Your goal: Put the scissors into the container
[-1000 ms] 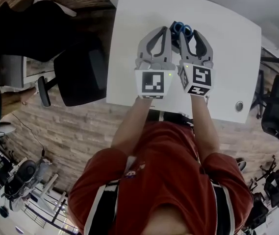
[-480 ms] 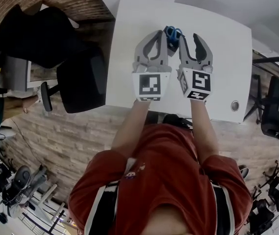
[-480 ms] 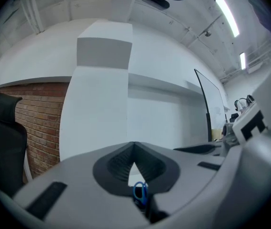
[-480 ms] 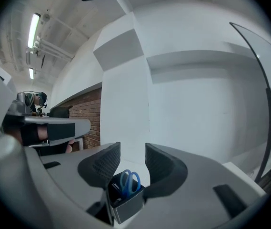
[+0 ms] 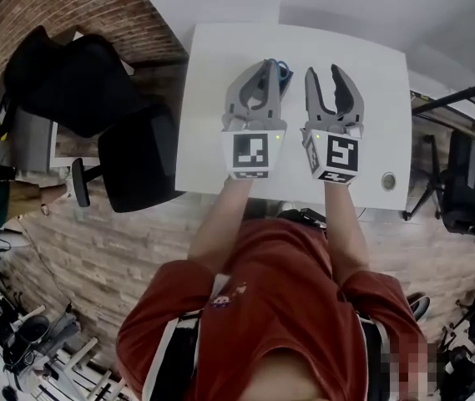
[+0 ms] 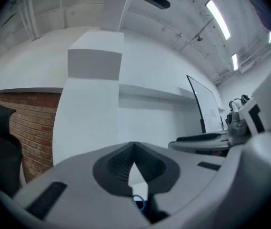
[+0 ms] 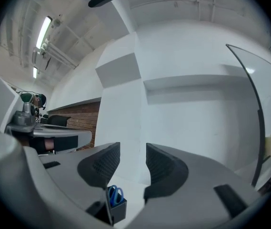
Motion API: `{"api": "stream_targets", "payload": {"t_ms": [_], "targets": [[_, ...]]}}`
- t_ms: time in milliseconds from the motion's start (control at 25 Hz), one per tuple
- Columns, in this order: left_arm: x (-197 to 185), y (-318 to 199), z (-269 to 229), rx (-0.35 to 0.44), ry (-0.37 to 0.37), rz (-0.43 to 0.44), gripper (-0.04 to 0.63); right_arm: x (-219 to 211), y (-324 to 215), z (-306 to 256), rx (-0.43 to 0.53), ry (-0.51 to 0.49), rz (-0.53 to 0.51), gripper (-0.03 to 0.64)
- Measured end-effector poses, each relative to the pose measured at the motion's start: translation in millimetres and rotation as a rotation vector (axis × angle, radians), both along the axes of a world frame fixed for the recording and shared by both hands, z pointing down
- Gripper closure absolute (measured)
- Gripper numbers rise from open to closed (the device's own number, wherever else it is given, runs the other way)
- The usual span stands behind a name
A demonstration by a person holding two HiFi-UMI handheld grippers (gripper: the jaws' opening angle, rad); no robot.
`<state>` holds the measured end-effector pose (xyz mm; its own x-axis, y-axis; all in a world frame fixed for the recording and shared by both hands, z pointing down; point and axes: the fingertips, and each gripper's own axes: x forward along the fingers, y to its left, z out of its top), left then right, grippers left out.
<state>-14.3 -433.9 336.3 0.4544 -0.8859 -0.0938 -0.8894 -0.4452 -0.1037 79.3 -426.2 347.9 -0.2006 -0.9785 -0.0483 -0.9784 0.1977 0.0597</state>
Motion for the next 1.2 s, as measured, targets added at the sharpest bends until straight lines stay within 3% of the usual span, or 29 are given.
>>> {"api": "stream_targets", "payload": {"t_ms": [280, 640, 1000, 1200], "targets": [[31.0, 12.3, -26.7, 0.056, -0.005, 0.053, 0.583, 36.5, 22.4, -38.9, 0.082, 0.036, 0.059, 0.445], [77.1, 24.7, -42.2, 0.09, -0.008, 0.117, 0.583, 84.0, 42.0, -54.3, 0.112, 0.047, 0.124, 0.445], [84.6, 29.0, -43.3, 0.094, -0.013, 0.119, 0.583, 92.7, 45.8, -54.4, 0.113, 0.043, 0.131, 0.453], [85.8, 30.5, -43.5, 0.092, -0.014, 0.12, 0.583, 92.3, 46.8, -55.2, 0.118, 0.035, 0.129, 0.496]]}}
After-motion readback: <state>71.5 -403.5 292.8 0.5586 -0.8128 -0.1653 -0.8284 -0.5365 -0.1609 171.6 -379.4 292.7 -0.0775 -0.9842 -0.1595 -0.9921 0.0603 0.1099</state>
